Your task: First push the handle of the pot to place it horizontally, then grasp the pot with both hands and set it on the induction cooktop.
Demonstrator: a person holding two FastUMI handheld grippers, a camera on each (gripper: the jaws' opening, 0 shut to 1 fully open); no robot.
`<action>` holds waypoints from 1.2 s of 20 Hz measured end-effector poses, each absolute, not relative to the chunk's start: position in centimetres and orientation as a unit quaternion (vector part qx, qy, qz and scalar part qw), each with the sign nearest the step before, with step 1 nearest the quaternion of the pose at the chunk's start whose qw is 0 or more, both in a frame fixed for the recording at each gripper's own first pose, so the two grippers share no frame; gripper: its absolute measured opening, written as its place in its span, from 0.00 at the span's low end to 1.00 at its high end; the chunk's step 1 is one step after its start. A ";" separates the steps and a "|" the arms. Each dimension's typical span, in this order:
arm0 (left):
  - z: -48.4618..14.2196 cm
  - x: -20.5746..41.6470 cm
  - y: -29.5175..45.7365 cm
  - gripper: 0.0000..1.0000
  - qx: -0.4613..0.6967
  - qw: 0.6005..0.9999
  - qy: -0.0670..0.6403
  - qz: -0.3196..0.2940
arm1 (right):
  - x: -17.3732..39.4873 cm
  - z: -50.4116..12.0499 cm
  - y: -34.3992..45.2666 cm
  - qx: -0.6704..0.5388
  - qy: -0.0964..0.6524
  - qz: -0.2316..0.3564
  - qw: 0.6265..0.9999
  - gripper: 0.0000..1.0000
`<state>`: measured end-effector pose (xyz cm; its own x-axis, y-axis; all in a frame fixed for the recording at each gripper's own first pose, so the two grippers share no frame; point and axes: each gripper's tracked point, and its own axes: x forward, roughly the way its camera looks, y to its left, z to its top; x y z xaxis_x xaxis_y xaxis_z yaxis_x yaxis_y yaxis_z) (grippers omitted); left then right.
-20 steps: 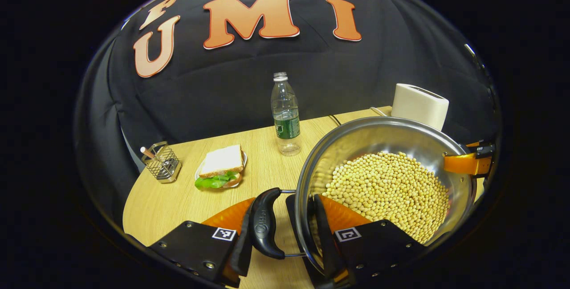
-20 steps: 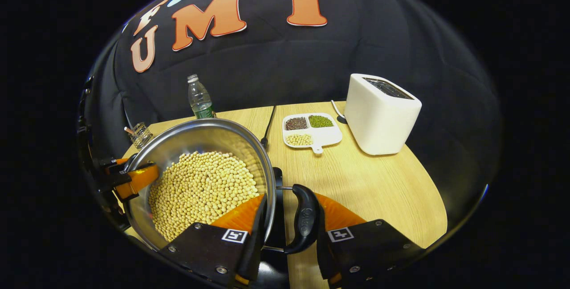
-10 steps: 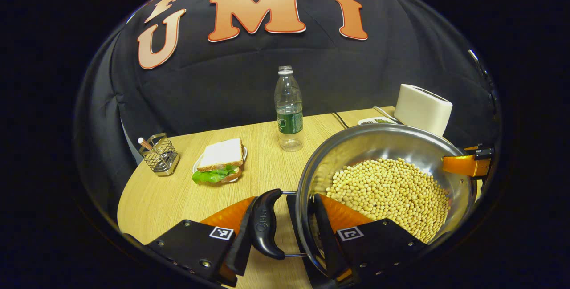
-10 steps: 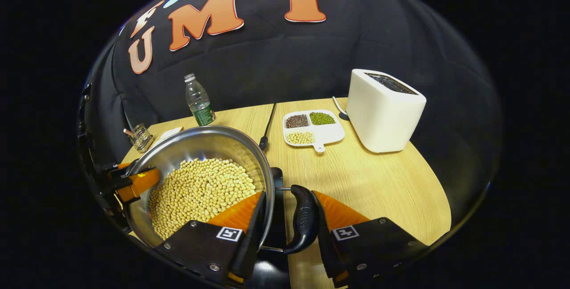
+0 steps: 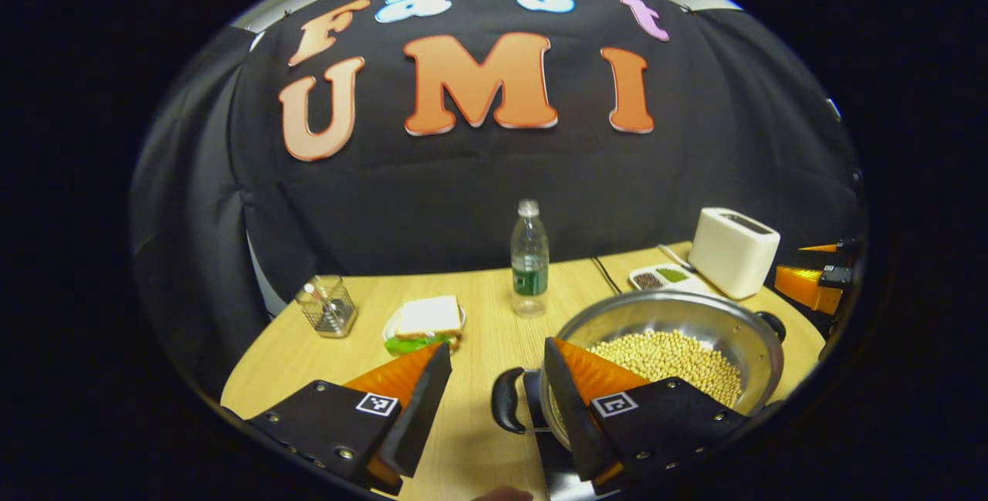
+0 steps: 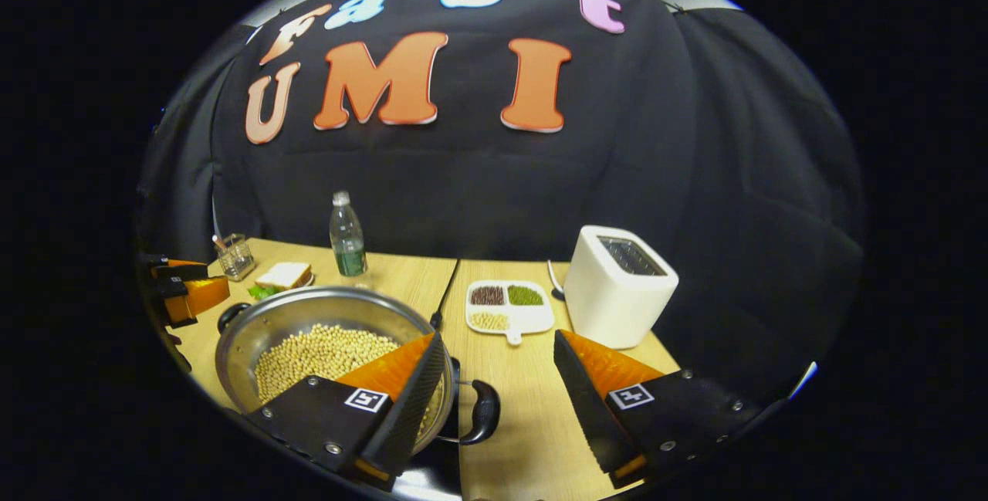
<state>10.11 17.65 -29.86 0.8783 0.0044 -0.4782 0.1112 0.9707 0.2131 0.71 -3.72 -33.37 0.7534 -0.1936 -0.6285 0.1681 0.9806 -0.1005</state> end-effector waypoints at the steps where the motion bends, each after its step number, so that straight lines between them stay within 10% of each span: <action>1: -27.0 10.0 17.8 0.75 0.116 0.969 0.217 -0.024 | 1.3 -30.8 -3.9 -0.023 0.310 -0.097 0.945 0.92; 11: 1.3 3.4 18.8 0.74 0.070 0.997 -0.004 -0.011 | 2.3 -9.1 -2.8 -0.037 0.117 -0.062 0.991 0.95; 24: 14.8 -4.2 28.2 0.72 0.028 0.994 -0.045 0.092 | 0.9 6.7 0.4 -0.043 0.013 -0.003 0.999 0.93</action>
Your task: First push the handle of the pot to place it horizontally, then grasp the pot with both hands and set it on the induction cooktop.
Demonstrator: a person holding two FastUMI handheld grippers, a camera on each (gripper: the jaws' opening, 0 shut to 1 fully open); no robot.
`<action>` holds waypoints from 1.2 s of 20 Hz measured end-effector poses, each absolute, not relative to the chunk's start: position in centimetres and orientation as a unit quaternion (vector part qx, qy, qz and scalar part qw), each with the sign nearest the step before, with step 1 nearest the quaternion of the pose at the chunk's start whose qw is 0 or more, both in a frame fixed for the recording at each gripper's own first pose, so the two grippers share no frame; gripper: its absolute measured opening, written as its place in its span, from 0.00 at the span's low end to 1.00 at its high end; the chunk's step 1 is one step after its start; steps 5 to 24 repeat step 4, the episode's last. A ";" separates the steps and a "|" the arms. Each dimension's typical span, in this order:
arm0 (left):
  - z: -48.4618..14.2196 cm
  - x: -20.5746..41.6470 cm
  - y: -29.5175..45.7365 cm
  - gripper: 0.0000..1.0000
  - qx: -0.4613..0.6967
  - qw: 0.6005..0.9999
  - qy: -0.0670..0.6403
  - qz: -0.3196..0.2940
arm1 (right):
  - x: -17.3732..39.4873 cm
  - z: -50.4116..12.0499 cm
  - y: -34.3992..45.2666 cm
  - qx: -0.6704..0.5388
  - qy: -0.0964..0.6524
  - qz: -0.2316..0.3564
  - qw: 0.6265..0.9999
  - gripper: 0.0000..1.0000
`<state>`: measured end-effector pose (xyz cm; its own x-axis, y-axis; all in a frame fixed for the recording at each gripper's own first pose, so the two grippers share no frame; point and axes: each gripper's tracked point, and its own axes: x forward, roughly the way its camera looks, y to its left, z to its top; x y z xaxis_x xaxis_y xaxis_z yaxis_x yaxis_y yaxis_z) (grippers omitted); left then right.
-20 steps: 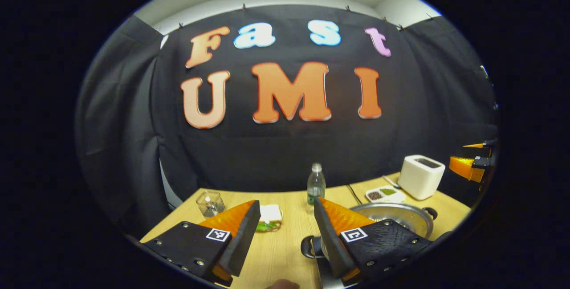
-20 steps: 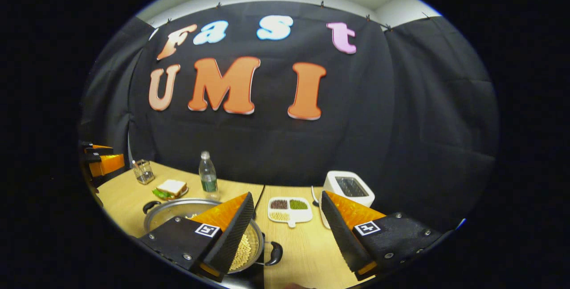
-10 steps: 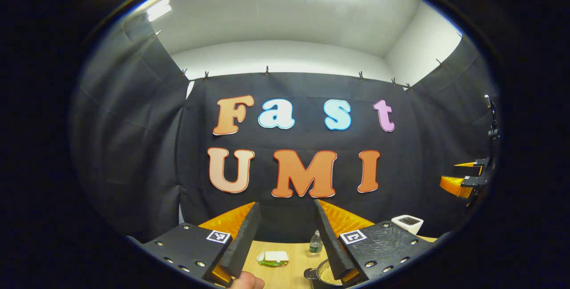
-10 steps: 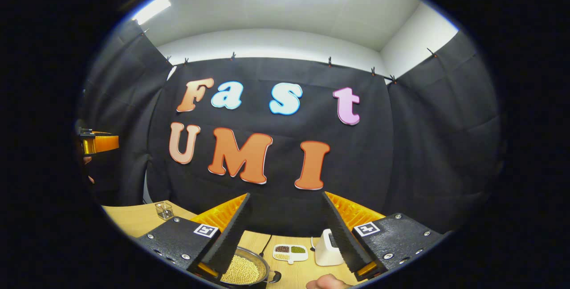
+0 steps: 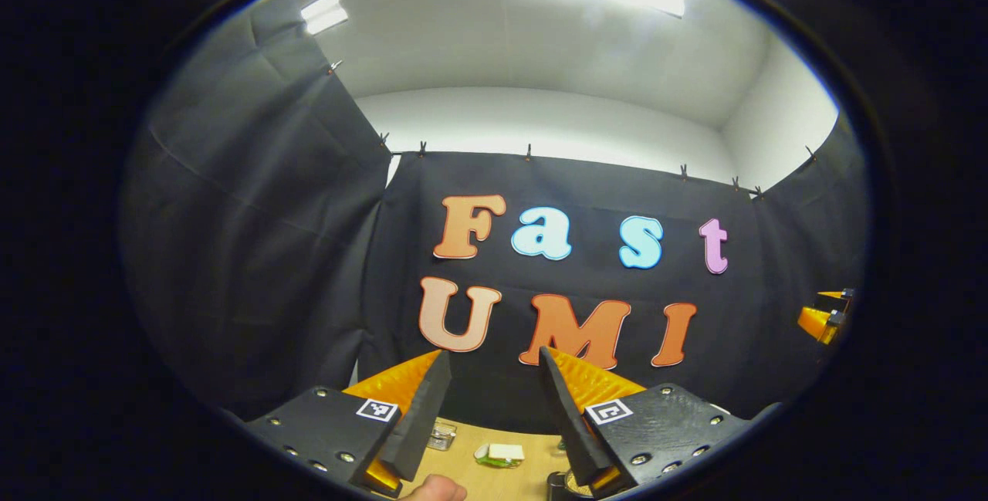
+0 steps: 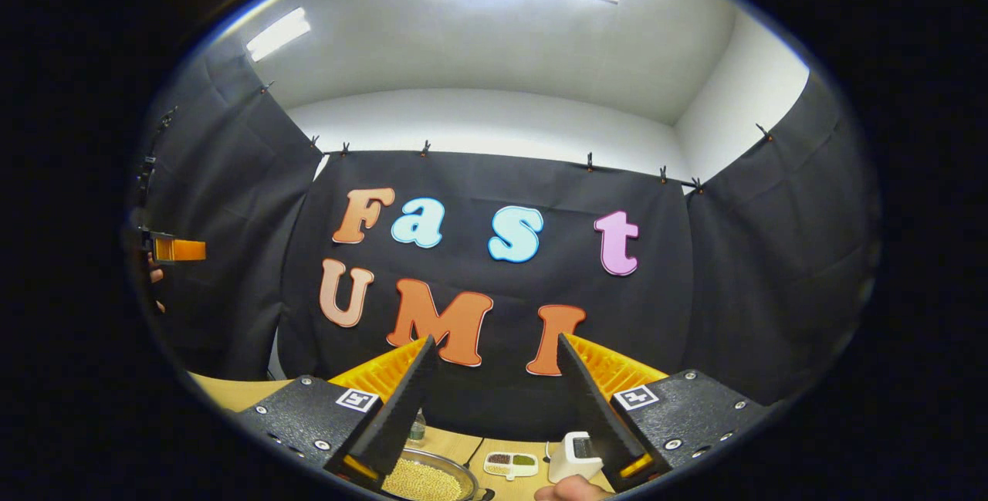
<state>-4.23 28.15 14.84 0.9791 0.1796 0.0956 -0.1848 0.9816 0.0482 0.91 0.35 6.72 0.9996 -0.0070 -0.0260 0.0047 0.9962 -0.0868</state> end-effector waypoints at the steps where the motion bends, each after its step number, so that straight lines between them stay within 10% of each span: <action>1: 15.2 -4.4 28.3 0.72 0.030 0.994 -0.046 0.097 | 0.7 7.3 0.8 -0.041 0.005 0.001 0.999 0.93; 24: 15.6 -4.4 28.8 0.73 0.032 0.992 -0.055 0.108 | 0.5 8.0 1.6 -0.046 -0.011 0.017 0.999 0.95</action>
